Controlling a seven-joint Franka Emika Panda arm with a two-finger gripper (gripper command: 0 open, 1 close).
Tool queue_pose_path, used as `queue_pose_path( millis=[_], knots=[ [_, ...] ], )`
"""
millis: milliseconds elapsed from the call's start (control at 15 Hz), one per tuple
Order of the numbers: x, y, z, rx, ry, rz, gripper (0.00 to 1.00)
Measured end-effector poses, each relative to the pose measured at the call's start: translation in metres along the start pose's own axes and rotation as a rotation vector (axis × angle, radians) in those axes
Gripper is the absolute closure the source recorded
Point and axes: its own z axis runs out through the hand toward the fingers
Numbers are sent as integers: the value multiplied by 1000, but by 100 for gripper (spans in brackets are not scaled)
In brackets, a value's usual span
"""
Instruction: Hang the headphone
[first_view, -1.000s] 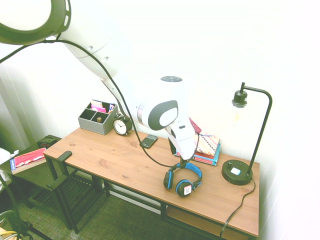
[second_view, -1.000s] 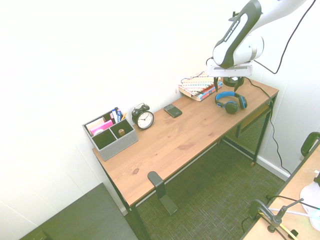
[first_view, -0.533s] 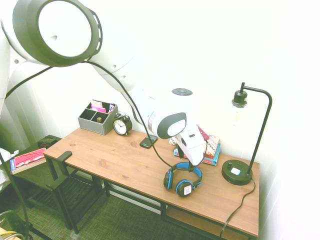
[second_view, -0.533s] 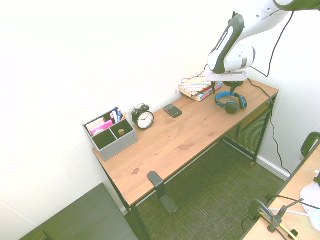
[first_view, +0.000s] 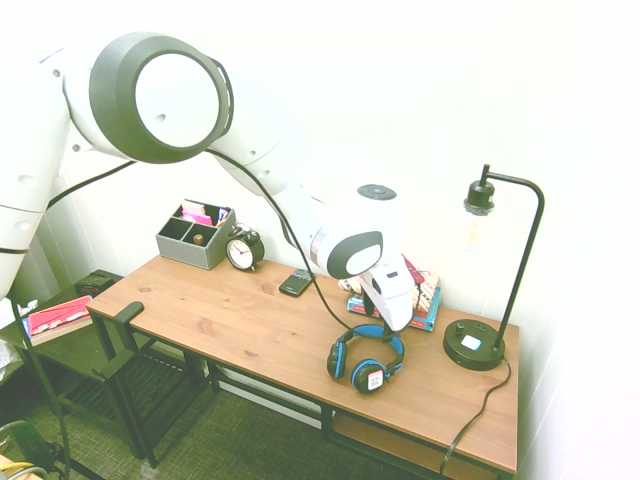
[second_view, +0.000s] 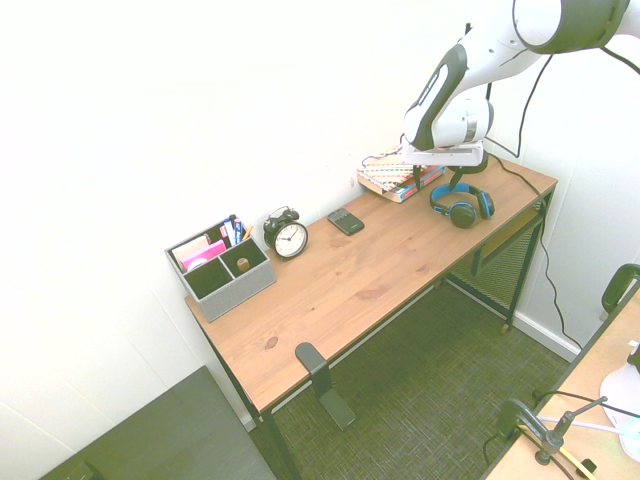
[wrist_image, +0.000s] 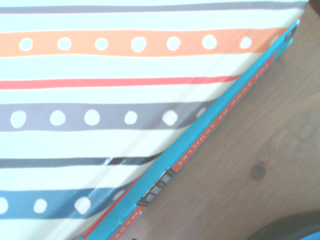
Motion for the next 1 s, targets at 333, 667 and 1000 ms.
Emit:
queue_pose_path(
  millis=[333,667,1000],
  knots=[
    [5,5,10,-16,-6,12,100],
    [14,10,13,-19,-9,19,100],
    [13,11,13,-18,-15,13,100]
  ],
)
